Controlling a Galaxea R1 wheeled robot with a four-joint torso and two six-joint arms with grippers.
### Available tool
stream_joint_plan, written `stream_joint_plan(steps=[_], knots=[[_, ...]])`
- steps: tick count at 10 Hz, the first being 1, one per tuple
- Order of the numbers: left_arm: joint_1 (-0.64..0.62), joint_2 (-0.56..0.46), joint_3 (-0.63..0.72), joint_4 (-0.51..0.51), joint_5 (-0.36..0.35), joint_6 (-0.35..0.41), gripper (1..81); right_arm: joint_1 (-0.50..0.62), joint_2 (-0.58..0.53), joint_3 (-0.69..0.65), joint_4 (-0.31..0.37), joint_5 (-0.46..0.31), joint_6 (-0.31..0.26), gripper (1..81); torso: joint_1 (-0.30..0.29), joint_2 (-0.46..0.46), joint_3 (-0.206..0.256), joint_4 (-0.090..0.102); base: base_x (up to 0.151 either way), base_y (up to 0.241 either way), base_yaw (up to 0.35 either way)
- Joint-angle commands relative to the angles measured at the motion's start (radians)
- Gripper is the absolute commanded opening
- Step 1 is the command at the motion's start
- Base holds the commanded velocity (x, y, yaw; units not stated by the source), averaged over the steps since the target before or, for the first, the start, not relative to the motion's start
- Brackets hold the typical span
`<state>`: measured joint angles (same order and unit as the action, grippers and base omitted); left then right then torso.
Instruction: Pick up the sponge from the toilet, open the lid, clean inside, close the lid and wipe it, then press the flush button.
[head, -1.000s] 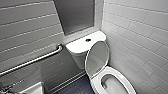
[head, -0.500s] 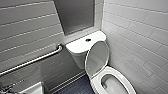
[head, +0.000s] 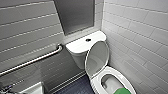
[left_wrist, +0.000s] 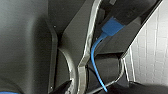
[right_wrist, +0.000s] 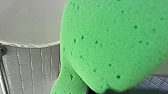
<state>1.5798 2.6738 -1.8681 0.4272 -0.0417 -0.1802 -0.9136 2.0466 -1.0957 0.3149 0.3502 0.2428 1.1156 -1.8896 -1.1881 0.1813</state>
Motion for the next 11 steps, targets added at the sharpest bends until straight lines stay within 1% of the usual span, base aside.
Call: stream_joint_plan(steps=[1, 2, 4, 5, 6, 8, 9, 10, 11], knots=[[0.019, -0.011, 0.017, 0.013, 0.066, 0.007, 81.1, 0.175, 0.087, -0.086, 0.055, -0.174, -0.008, 1.0, 0.0, 0.0, 0.0, 0.0, 0.0, 0.0, 0.0], [0.019, -0.009, 0.016, 0.012, 0.066, 0.007, 81.1, 0.224, 0.127, -0.129, 0.076, -0.203, -0.008, 1.0, 0.0, 0.0, 0.0, 0.0, 0.0, 0.0, 0.0], [0.019, -0.011, 0.015, 0.011, 0.066, 0.007, 81.1, 0.34, 0.163, -0.183, 0.134, -0.266, -0.007, 1.0, 0.0, 0.0, 0.0, 0.0, 0.0, 0.0, 0.0], [0.019, -0.011, 0.013, 0.01, 0.066, 0.007, 81.1, 0.397, 0.19, -0.229, 0.167, -0.293, -0.007, 1.0, 0.0, 0.0, 0.0, 0.0, 0.0, 0.0, 0.0], [0.019, -0.011, 0.012, 0.007, 0.066, 0.007, 81.1, 0.434, 0.224, -0.283, 0.184, -0.316, -0.007, 1.0, 0.0, 0.0, 0.0, 0.0, 0.0, 0.0, 0.0], [0.019, -0.009, 0.004, 0.001, 0.066, 0.005, 81.1, 0.488, 0.307, -0.404, 0.187, -0.37, 0.004, 1.0, 0.0, 0.0, 0.0, 0.0, 0.0, 0.0, 0.0], [0.019, -0.009, 0.001, 0.001, 0.066, 0.005, 81.1, 0.501, 0.342, -0.452, 0.201, -0.373, 0.006, 1.0, 0.0, 0.0, 0.0, 0.0, 0.0, 0.0, 0.0], [0.019, -0.009, 0.001, 0.001, 0.066, 0.005, 81.1, 0.517, 0.385, -0.512, 0.228, -0.384, 0.006, 1.0, 0.0, 0.0, 0.0, 0.0, 0.0, 0.0, 0.0], [0.019, -0.008, 0.001, 0.001, 0.066, 0.004, 81.1, 0.532, 0.451, -0.588, 0.272, -0.385, 0.006, 1.0, 0.0, 0.0, 0.0, 0.0, 0.0, 0.0, 0.0]])
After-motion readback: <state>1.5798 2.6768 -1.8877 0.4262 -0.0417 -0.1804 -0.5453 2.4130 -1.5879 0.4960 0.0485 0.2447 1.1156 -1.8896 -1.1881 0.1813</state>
